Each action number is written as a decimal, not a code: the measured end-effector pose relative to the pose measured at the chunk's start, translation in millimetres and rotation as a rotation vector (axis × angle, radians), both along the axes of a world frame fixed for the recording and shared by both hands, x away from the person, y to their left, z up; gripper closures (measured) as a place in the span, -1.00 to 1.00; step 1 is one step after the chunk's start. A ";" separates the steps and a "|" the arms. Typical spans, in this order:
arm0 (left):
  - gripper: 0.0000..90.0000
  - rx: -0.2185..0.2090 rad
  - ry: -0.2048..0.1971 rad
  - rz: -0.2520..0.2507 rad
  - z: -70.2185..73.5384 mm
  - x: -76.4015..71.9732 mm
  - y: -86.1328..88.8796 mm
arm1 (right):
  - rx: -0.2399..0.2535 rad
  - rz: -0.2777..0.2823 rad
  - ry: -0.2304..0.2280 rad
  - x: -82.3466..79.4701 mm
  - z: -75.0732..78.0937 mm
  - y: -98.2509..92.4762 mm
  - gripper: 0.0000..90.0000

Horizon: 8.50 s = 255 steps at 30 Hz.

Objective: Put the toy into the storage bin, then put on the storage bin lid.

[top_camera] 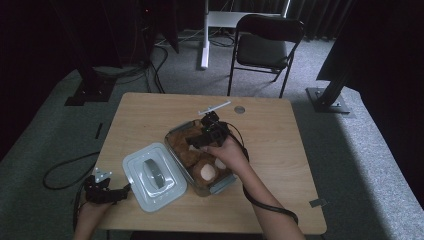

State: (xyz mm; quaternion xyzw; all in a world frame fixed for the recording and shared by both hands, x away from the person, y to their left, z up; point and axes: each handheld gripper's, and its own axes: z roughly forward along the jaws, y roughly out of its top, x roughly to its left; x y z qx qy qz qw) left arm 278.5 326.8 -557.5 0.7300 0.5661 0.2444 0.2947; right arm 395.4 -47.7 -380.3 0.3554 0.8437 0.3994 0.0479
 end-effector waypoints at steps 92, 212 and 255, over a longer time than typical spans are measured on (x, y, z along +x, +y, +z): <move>-0.97 -0.001 0.000 0.000 -0.1 -0.6 -0.5 | -0.032 0.072 -0.013 -58.3 -17.5 -53.9 -0.40; -0.97 -0.105 0.022 -0.098 43.1 -1.4 -78.2 | -0.117 -0.322 -0.008 9.5 -152.3 -143.0 -0.72; 0.41 -0.189 0.006 -0.043 27.6 26.9 -112.3 | -0.039 -0.269 0.014 2.3 -157.3 -136.7 -0.71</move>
